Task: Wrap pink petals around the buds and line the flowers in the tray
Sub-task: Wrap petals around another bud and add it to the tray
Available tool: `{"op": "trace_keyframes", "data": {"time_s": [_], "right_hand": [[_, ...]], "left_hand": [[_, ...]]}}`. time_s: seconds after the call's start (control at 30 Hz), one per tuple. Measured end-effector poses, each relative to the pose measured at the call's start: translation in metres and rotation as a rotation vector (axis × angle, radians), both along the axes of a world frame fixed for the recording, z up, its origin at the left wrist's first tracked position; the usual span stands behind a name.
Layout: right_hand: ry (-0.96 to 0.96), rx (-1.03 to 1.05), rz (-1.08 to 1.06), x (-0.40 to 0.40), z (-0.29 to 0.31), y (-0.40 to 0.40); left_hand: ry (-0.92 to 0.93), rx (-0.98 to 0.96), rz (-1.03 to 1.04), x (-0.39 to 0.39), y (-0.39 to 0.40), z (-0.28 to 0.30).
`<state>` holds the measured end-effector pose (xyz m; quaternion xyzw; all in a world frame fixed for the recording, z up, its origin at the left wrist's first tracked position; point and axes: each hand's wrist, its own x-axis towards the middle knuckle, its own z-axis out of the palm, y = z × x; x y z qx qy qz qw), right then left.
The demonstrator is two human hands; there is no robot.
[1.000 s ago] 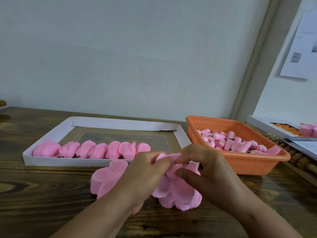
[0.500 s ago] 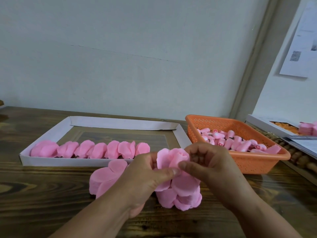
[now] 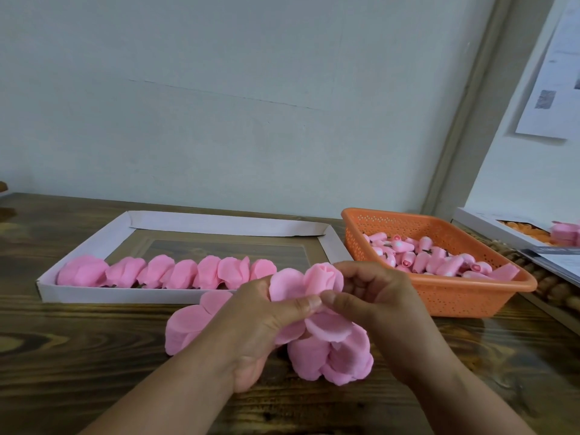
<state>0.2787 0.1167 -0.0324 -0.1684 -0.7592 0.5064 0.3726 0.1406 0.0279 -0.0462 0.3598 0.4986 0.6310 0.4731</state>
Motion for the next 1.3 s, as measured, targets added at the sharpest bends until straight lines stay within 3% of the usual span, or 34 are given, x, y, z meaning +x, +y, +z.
{"op": "trace_keyframes", "data": {"time_s": [0.23,0.47,0.73,0.93,1.13,1.3], "right_hand": [[0.038,-0.131,-0.013,-0.007,-0.007,0.0],[0.105,0.066,-0.14,-0.01,-0.012,-0.005],[0.045,-0.127,0.124,0.003,0.001,0.013],[-0.039,-0.094,0.199,0.001,-0.007,0.013],[0.059,-0.135,-0.015,-0.007,-0.014,0.006],[0.103,-0.096,-0.072,-0.011,-0.016,-0.006]], "left_hand": [[-0.079,-0.003,0.025,-0.001,0.002,-0.002],[-0.013,-0.031,0.066,0.001,0.0,-0.001],[0.047,-0.046,0.045,-0.001,-0.001,0.003],[0.06,-0.089,-0.039,-0.002,-0.004,0.006],[-0.085,-0.097,0.066,-0.005,0.0,0.004],[0.002,-0.118,0.215,-0.003,0.004,-0.001]]}}
